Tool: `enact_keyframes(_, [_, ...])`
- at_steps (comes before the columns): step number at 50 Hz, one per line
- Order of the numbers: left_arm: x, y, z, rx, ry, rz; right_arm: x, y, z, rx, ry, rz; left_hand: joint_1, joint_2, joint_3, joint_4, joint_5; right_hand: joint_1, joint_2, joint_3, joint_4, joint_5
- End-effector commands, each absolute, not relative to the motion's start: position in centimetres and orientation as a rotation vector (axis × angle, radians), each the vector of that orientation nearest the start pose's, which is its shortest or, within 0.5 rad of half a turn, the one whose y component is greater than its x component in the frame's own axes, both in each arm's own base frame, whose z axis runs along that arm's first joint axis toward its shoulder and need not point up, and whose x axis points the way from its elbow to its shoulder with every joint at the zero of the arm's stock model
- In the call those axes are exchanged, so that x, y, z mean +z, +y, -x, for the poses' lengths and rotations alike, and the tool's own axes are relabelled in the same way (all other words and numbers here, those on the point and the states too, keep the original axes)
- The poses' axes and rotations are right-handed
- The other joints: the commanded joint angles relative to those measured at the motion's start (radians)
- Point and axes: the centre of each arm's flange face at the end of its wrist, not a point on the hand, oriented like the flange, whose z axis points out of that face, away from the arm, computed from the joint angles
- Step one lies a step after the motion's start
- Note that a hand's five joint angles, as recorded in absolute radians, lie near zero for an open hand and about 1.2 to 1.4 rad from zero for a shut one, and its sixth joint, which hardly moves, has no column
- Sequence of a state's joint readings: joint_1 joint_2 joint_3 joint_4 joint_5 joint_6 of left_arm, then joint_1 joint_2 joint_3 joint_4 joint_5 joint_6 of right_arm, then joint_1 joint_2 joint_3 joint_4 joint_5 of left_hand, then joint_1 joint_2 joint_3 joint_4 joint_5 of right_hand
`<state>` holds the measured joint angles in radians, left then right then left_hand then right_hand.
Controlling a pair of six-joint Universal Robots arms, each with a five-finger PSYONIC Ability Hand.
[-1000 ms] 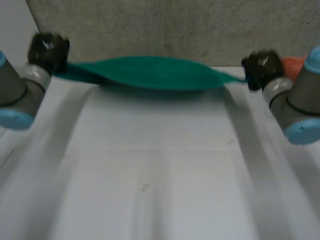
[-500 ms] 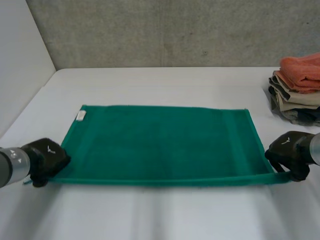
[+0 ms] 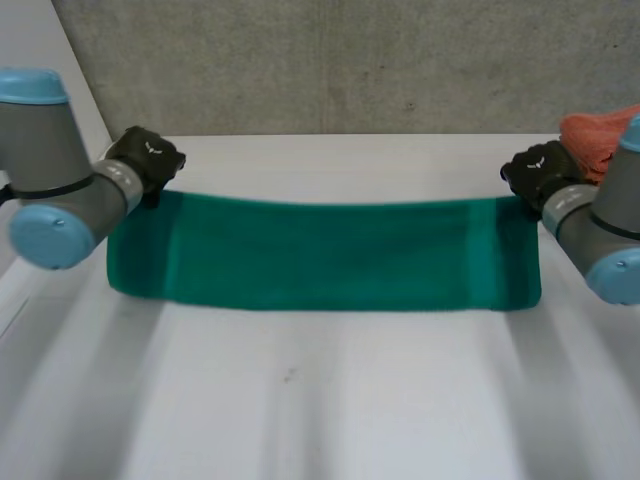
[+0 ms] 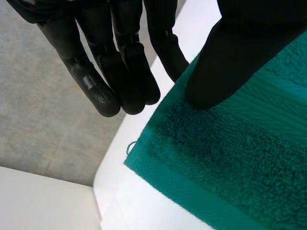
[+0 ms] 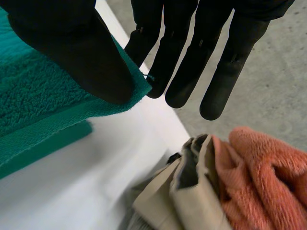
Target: Fold the laundry.
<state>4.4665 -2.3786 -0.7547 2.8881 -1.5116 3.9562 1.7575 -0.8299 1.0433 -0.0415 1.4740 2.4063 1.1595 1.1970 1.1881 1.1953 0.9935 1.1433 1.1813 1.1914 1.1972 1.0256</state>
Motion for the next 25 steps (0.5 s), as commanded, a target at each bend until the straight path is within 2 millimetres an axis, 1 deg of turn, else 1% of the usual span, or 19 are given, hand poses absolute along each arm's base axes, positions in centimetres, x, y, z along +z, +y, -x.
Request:
enact_keyframes(1, [19.4,-44.3,26.3,-1.764,1.859,-1.136,16.1,-44.7,-23.9,-2.260,2.260,1.298,0.237,0.199,0.208,0.201,0.228,0.253,0.215,0.205,0.199,0.196])
enact_keyframes(3, [19.0,-44.6,26.8,-1.784,1.848,-1.142,15.4,-45.4,-24.1,-2.278,2.254,1.299,0.237,0.199,0.208,0.201,0.228,0.253,0.215,0.205,0.199,0.196])
enact_keyframes(4, [18.5,-44.9,27.3,-1.805,1.838,-1.152,14.6,-46.1,-24.4,-2.289,2.251,1.304,0.112,0.075,0.084,0.076,0.104,-0.349,-0.387,-0.397,-0.403,-0.406])
enact_keyframes(5, [18.3,-45.0,27.6,-1.815,1.831,-1.150,14.3,-46.3,-24.6,-2.300,2.253,1.300,0.050,0.012,0.021,0.014,0.041,-0.544,-0.582,-0.592,-0.598,-0.601])
enact_keyframes(6, [17.9,-45.1,27.8,-1.822,1.829,-1.147,13.9,-46.7,-24.7,-2.314,2.266,1.287,-0.064,-0.102,-0.093,-0.100,-0.073,-0.732,-0.770,-0.780,-0.786,-0.789])
enact_keyframes(7, [17.6,-45.2,28.0,-1.825,1.827,-1.145,13.6,-47.0,-24.6,-2.323,2.284,1.274,-0.315,-0.353,-0.344,-0.351,-0.324,-0.914,-0.952,-0.962,-0.968,-0.971])
enact_keyframes(8, [17.3,-45.4,28.1,-1.837,1.825,-1.119,13.1,-47.5,-24.5,-2.344,2.313,1.245,-0.985,-1.022,-1.014,-1.021,-0.994,-0.969,-1.007,-1.017,-1.023,-1.026])
enact_keyframes(11, [17.1,-45.4,28.4,-1.842,1.830,-1.077,12.9,-47.7,-24.5,-2.345,2.354,1.218,-0.985,-1.022,-1.014,-1.021,-0.994,-0.969,-1.007,-1.017,-1.023,-1.026])
enact_keyframes(15, [17.4,-44.6,28.5,-1.823,1.873,-1.027,13.8,-45.9,-24.2,-2.145,2.449,1.194,-0.985,-1.022,-1.014,-1.021,-0.994,-0.969,-1.007,-1.017,-1.023,-1.026])
enact_keyframes(16, [17.6,-44.2,28.4,-1.815,1.895,-1.023,14.8,-44.6,-24.0,-2.029,2.481,1.167,-0.985,-1.022,-1.014,-1.021,-0.994,-0.969,-1.007,-1.017,-1.023,-1.026])
enact_keyframes(19, [18.1,-43.7,28.5,-1.842,1.904,-1.018,15.8,-42.2,-23.7,-1.832,2.516,1.128,-0.985,-1.022,-1.014,-1.021,-0.994,-0.969,-1.007,-1.017,-1.023,-1.026])
enact_keyframes(20, [18.4,-43.3,28.4,-1.856,1.909,-1.019,16.5,-40.6,-23.5,-1.721,2.524,1.115,-0.985,-1.022,-1.014,-1.021,-0.994,-0.969,-1.007,-1.017,-1.023,-1.026])
enact_keyframes(23, [19.1,-42.9,28.0,-1.902,1.909,-1.005,17.3,-38.2,-22.7,-1.593,2.516,1.113,-0.985,-1.022,-1.014,-1.021,-0.994,-0.969,-1.007,-1.017,-1.023,-1.026])
enact_keyframes(25, [19.3,-42.6,27.8,-1.925,1.908,-0.995,17.3,-37.3,-22.3,-1.559,2.514,1.119,-0.985,-1.022,-1.014,-1.021,-0.994,-0.969,-1.007,-1.017,-1.023,-1.026])
